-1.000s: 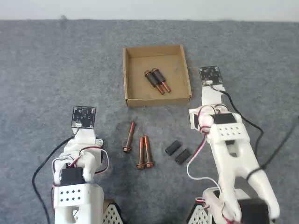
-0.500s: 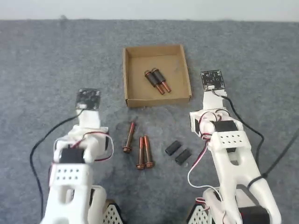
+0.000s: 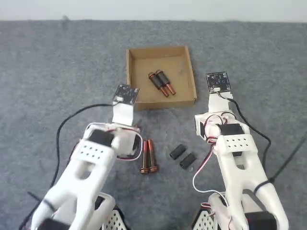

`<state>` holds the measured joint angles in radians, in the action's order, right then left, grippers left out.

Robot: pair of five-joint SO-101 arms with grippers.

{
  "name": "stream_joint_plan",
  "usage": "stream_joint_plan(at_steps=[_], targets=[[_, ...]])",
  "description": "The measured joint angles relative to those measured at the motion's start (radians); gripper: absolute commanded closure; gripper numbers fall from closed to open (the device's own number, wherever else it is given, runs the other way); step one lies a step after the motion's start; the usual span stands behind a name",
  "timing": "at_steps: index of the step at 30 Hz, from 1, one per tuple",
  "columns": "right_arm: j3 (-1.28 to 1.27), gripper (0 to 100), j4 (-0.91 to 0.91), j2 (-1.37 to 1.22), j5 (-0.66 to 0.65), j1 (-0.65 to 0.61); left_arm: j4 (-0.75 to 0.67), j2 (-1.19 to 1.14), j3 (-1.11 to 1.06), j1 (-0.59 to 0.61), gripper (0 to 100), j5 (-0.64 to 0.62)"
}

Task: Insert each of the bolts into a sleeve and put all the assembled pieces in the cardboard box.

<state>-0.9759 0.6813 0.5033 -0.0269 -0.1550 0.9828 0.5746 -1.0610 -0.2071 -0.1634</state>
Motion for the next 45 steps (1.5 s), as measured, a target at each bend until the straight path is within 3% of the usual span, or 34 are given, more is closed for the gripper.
stream_joint_plan(at_steps=[13, 19, 25, 31, 42, 45], targets=[[0.000, 99.1, 0.000, 0.000, 0.000, 0.000, -0.124, -0.417, 0.152, -0.005, 81, -0.006], [0.000, 99.1, 0.000, 0.000, 0.000, 0.000, 0.041, -0.569, 0.307, 0.023, 91, 0.017], [0.000, 99.1, 0.000, 0.000, 0.000, 0.000, 0.147, -0.583, 0.361, 0.029, 95, 0.273], [0.000, 99.1, 0.000, 0.000, 0.000, 0.000, 0.166, -0.585, 0.361, 0.031, 96, 0.393], [0.000, 99.1, 0.000, 0.000, 0.000, 0.000, 0.364, -0.586, 0.502, 0.031, 95, 0.956], [0.000, 99.1, 0.000, 0.000, 0.000, 0.000, 0.377, -0.588, 0.519, 0.023, 90, 1.089]])
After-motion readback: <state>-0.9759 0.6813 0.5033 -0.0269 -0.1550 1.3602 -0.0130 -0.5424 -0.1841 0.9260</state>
